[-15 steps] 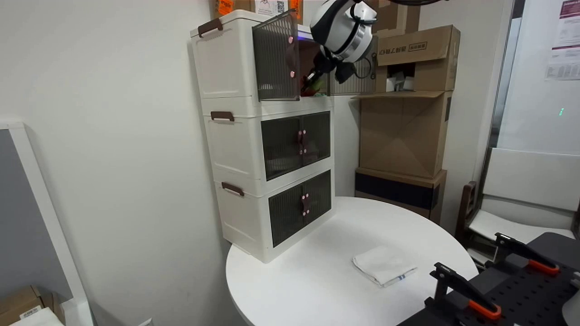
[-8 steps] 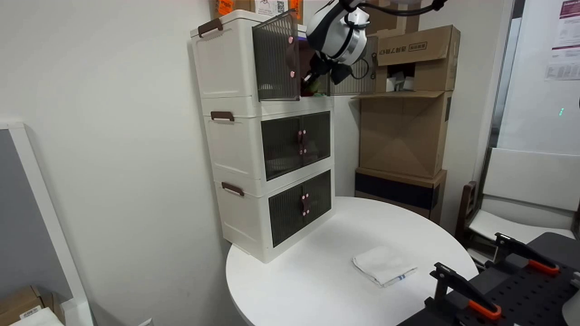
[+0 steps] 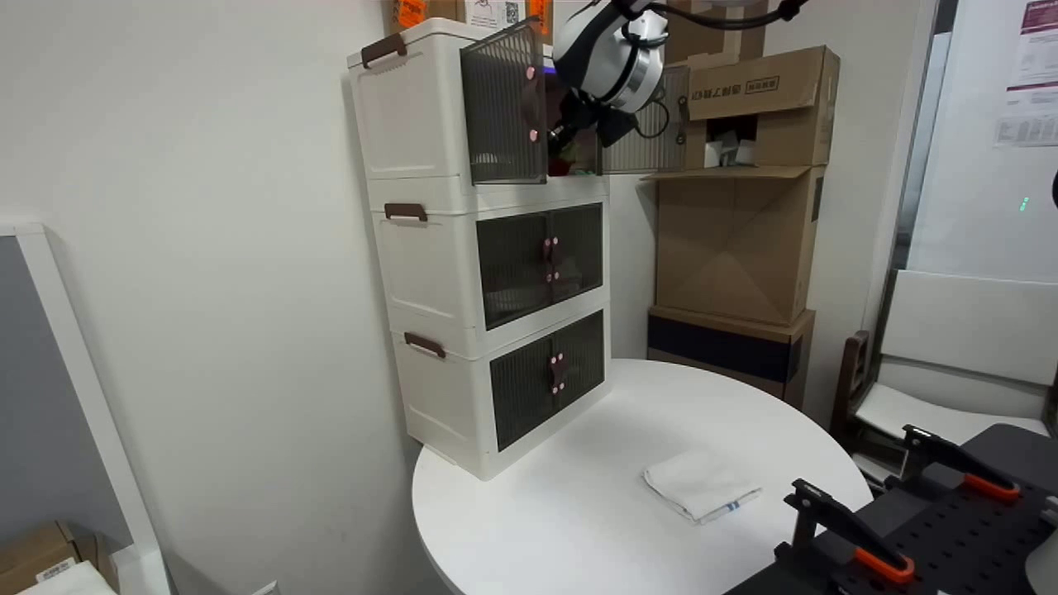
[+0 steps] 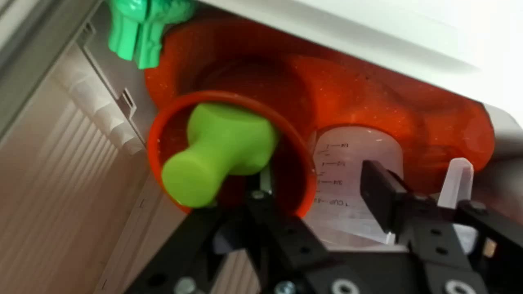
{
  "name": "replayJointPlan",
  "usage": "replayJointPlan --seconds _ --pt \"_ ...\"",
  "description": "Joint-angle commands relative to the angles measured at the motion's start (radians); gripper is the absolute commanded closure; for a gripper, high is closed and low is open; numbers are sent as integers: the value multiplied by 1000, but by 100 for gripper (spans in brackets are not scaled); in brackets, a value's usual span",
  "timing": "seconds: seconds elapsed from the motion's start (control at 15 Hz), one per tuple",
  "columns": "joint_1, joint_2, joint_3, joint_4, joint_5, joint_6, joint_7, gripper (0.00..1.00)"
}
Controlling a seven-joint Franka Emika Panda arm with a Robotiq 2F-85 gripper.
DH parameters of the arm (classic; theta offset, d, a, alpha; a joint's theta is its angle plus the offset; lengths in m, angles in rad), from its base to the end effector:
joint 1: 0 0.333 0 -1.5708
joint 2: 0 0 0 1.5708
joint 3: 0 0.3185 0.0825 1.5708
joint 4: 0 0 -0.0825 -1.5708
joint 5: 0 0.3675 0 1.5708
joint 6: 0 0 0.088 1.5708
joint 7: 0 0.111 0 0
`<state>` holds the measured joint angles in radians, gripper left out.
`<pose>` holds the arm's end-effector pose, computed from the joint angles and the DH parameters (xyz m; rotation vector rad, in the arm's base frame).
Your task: Put the red cup into the top compartment
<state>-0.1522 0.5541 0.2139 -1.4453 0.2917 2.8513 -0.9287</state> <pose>0.7460 -0.0089 0.4789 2.6039 0.8994 1.3129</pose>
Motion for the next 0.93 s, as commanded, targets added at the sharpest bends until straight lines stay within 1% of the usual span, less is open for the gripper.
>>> replayJointPlan --seconds 0.0,0.07,0.13,0.33,0.53,0.8,0.87 --pt "15 7 -15 43 -16 -12 16 10" --pt "14 4 -14 43 -15 -8 13 2" --pt "12 0 -10 42 -12 -6 10 1" --pt "4 -22 6 28 -1 2 -5 0" --pt "-16 -58 41 4 19 14 -30 0" --pt "-59 -117 107 -33 59 25 -79 0" --pt "-78 -136 129 -53 80 2 -89 0"
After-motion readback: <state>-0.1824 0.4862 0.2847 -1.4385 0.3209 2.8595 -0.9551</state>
